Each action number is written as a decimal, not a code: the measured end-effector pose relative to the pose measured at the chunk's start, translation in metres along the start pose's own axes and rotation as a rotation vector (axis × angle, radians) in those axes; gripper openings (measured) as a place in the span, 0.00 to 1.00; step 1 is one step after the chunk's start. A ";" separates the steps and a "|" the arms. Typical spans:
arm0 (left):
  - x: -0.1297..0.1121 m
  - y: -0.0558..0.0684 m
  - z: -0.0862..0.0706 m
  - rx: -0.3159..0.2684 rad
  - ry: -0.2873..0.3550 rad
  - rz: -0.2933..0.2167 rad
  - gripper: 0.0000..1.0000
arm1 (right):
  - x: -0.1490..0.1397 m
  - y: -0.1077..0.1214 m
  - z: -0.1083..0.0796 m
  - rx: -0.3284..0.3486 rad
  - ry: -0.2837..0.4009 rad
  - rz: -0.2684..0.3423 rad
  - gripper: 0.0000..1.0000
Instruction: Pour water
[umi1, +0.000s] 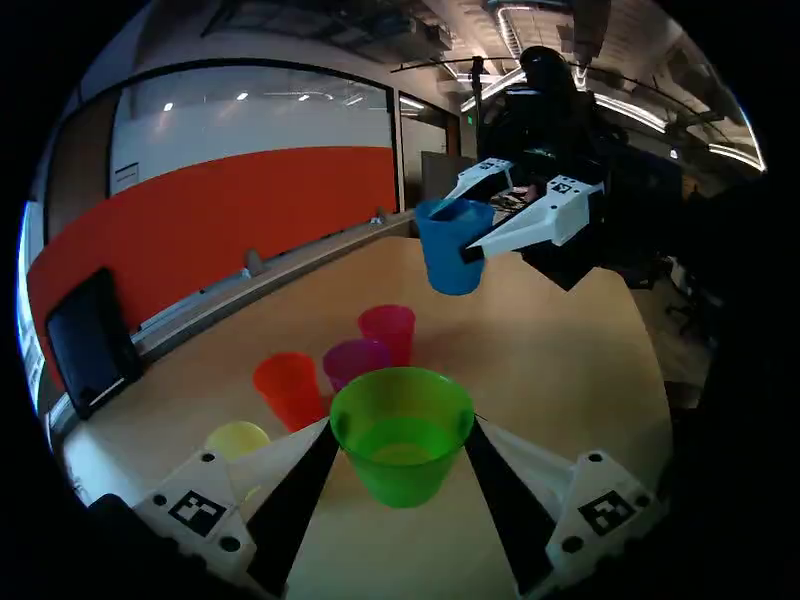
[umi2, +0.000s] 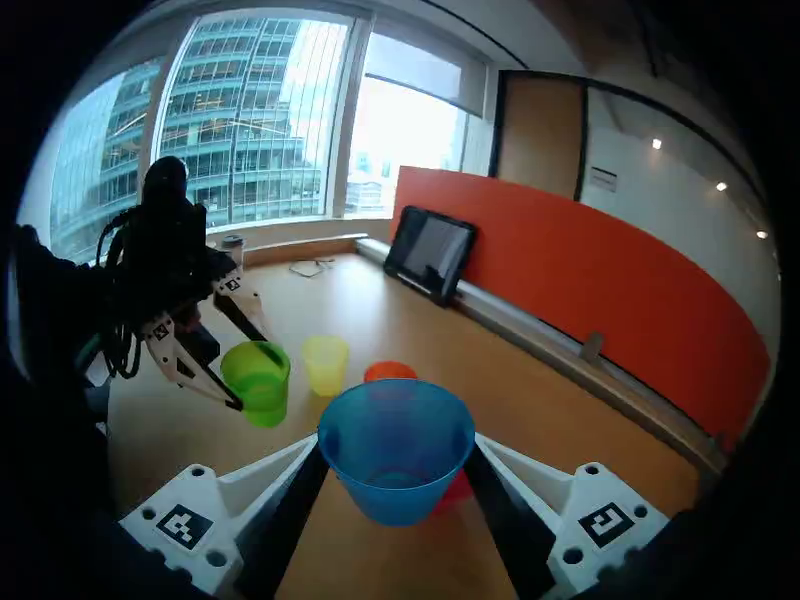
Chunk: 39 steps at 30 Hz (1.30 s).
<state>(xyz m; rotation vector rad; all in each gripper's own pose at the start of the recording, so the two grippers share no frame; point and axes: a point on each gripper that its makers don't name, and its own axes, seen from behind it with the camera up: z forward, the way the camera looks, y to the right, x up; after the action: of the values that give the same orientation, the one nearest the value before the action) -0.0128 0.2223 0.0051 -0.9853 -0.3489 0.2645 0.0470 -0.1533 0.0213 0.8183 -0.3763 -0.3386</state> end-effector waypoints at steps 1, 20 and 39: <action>-0.001 0.000 0.001 -0.001 -0.005 -0.002 0.86 | -0.003 -0.001 0.001 0.004 -0.006 -0.003 0.91; -0.034 -0.007 0.020 -0.005 -0.115 -0.008 0.86 | -0.056 -0.018 0.026 0.050 -0.100 0.004 0.91; -0.055 -0.011 0.038 -0.014 -0.167 -0.031 0.86 | -0.075 -0.020 0.034 0.059 -0.138 -0.001 0.91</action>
<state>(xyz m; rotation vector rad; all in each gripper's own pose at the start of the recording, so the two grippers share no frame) -0.0777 0.2244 0.0242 -0.9736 -0.5183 0.3170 -0.0374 -0.1557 0.0134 0.8554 -0.5173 -0.3877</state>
